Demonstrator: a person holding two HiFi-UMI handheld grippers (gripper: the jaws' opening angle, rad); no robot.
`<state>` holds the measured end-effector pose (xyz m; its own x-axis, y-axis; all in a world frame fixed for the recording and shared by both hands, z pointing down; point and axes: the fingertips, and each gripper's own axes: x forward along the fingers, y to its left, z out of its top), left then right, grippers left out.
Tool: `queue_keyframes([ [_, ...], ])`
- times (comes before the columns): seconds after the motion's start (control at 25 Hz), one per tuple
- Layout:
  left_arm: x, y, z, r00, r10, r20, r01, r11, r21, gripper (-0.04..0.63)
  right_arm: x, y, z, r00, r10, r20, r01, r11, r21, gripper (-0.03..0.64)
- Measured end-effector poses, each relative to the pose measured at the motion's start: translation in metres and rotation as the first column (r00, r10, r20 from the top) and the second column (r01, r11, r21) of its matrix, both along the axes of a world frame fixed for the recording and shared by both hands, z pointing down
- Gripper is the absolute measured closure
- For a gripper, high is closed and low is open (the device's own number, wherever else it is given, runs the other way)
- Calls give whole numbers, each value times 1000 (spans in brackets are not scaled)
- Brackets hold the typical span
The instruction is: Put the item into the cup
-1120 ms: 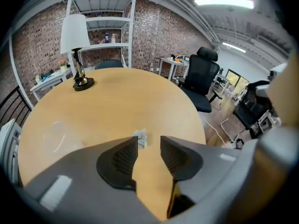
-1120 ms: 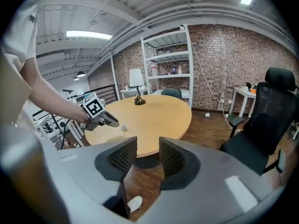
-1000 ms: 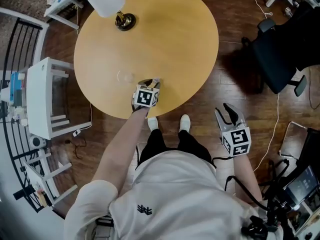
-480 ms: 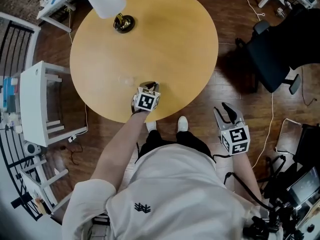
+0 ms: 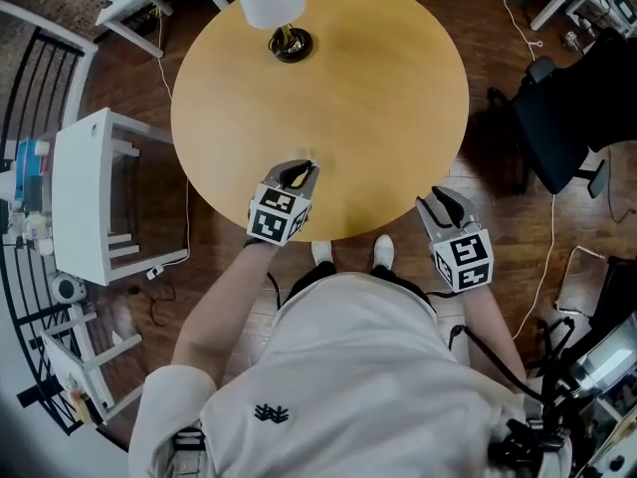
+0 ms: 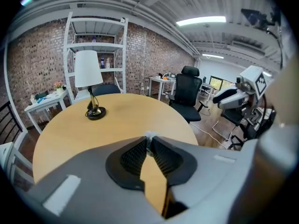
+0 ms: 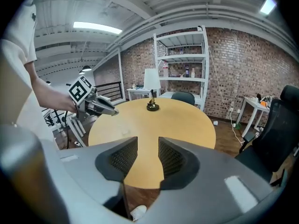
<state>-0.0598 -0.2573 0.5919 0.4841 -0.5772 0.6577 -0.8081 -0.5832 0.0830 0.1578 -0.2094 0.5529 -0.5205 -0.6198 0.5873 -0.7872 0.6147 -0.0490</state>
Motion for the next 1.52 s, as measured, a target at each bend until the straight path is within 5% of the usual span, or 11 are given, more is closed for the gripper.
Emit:
queue_keyframes([
  [0.2,-52,-8,-9,1000,-2,24,1,1000,31,574,-43,-1,-1,1000,-19,-6,18,1000,-4,476],
  [0.52,-80,-22,12,997,73,23,-73,997,-9,574,-78,4,1,999,38,-18,-38,999,-1,476],
  [0.88,-72,-33,33,983,174,63,-172,985,-32,572,-68,22,1,988,151,-24,-151,989,8,476],
  [1.52,-69,-43,73,979,171,113,-163,983,-82,518,-38,39,1,973,224,-50,-225,974,-5,477],
])
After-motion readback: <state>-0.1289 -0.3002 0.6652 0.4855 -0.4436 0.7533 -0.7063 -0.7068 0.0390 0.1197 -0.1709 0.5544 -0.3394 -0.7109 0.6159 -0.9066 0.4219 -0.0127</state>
